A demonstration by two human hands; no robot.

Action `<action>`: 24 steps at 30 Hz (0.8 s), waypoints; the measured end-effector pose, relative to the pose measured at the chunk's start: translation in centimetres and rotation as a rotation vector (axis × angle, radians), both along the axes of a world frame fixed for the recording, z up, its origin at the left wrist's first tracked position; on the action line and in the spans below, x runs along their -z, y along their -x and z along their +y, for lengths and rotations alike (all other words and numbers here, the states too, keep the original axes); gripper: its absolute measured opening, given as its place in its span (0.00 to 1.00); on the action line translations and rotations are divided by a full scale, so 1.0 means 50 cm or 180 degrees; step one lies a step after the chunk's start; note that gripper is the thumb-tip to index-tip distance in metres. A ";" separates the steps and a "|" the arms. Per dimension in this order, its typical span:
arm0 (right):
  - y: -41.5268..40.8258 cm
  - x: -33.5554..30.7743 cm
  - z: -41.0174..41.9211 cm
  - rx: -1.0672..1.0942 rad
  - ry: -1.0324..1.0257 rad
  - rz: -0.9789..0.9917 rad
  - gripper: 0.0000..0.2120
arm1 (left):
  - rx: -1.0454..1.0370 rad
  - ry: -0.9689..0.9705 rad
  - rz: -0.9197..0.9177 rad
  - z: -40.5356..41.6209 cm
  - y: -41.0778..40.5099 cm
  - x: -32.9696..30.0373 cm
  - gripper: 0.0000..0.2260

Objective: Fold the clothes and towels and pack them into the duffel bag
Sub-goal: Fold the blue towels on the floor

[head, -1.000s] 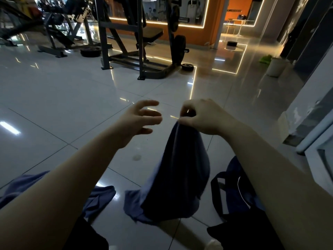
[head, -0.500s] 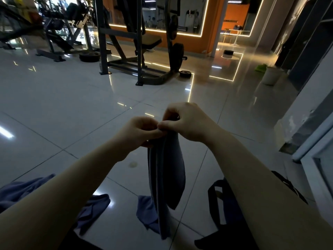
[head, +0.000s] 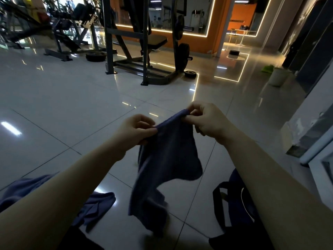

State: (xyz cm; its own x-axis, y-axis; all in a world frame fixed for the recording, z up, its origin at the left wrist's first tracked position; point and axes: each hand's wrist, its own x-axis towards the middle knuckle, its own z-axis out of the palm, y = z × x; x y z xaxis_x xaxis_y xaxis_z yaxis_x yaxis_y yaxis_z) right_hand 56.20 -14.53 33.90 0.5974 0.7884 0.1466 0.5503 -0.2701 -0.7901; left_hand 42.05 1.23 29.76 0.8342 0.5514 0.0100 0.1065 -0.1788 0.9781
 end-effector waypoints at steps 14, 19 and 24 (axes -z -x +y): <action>0.037 0.006 0.039 -0.0381 -0.0097 -0.0224 0.06 | 0.0012 -0.0322 -0.0808 -0.028 -0.021 -0.021 0.04; 0.040 0.025 0.045 -0.0501 0.0055 0.0202 0.06 | -0.0276 -0.0492 -0.1264 -0.009 -0.009 -0.030 0.08; -0.011 0.066 0.015 -0.0091 0.0726 -0.0278 0.04 | -0.1226 -0.0531 -0.1291 0.048 0.014 -0.035 0.08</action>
